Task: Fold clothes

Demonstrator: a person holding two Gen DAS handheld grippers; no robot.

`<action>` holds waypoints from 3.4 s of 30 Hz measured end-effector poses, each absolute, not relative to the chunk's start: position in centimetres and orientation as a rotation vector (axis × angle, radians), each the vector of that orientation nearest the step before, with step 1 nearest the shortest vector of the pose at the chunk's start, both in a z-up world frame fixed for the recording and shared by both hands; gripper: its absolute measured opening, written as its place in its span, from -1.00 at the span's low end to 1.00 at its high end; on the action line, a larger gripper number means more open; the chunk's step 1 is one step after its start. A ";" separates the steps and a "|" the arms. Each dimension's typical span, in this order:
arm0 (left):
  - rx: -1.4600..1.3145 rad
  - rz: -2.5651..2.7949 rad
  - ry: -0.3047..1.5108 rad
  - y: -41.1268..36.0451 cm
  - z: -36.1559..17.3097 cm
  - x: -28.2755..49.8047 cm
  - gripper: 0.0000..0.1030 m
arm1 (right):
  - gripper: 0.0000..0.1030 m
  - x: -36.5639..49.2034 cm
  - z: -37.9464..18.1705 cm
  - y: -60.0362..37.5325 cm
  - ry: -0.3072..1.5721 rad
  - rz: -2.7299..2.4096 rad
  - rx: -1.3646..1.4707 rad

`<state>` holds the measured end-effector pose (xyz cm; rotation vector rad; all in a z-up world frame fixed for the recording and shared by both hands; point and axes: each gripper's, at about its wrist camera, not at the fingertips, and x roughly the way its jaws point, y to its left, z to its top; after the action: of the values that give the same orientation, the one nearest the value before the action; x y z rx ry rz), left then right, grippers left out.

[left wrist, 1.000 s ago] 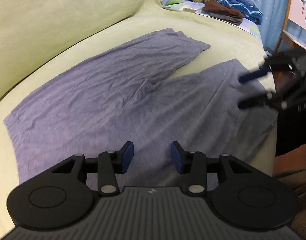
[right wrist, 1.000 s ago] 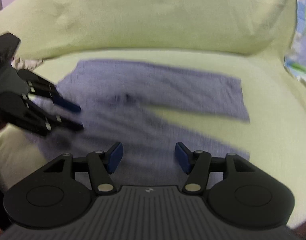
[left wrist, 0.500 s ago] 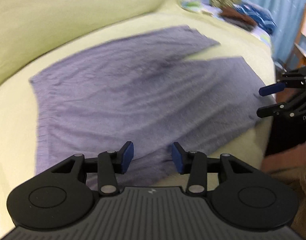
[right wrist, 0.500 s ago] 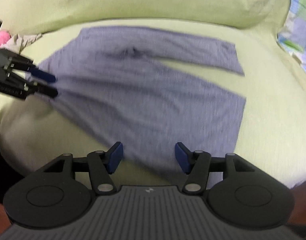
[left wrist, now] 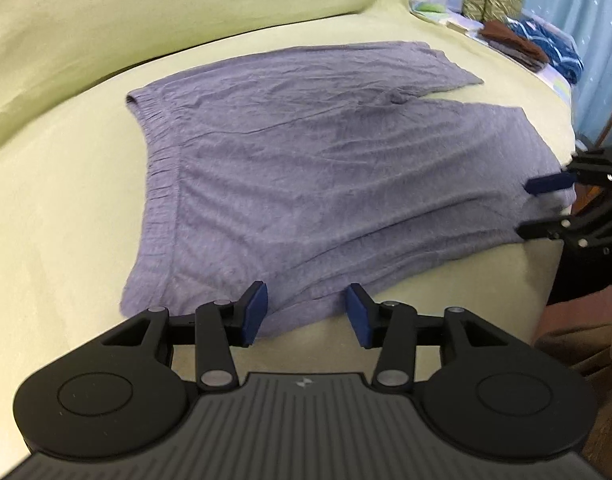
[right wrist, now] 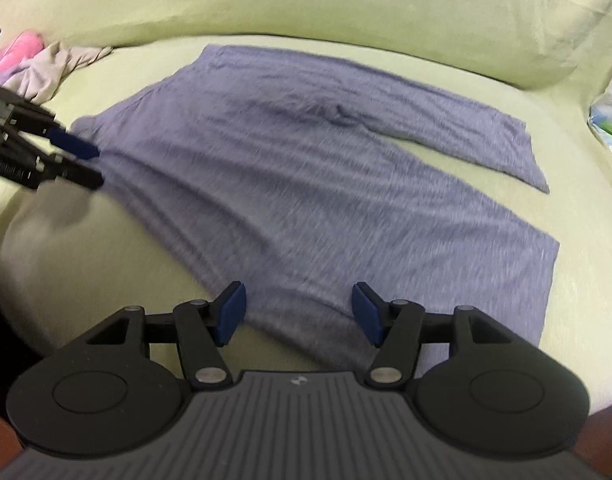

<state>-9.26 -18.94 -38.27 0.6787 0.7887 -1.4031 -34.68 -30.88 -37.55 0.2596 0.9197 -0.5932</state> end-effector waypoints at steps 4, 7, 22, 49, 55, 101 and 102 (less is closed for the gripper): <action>0.631 -1.382 0.780 -19.5 -37.9 -8.0 -0.01 | 0.04 -33.4 -35.9 -31.1 0.871 -0.587 0.252; 0.674 -1.396 0.788 -19.8 -38.7 -7.7 -0.01 | 0.04 -31.6 -35.7 -31.6 0.849 -0.582 0.245; 0.608 -1.354 0.788 -16.6 -37.6 -6.0 -0.01 | -0.09 -29.0 -35.5 -33.3 0.860 -0.552 0.230; 0.533 -1.297 0.829 -18.1 -36.6 -8.0 0.04 | -0.03 -27.3 -37.7 -36.6 0.888 -0.504 0.247; 0.507 -1.284 0.851 -17.8 -36.3 -8.9 0.09 | 0.11 -29.4 -37.7 -35.3 0.922 -0.532 0.259; 0.256 -1.057 0.725 -7.5 -28.4 -26.5 0.98 | 0.97 -50.8 -26.1 -22.0 0.649 -0.767 0.394; 0.258 -1.059 0.721 -7.4 -28.2 -26.7 0.98 | 0.97 -50.9 -26.0 -21.9 0.644 -0.766 0.393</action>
<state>-26.69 -7.38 -28.25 0.2581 0.7213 -1.0591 -50.88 -21.86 -26.03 0.3925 0.6443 -0.7655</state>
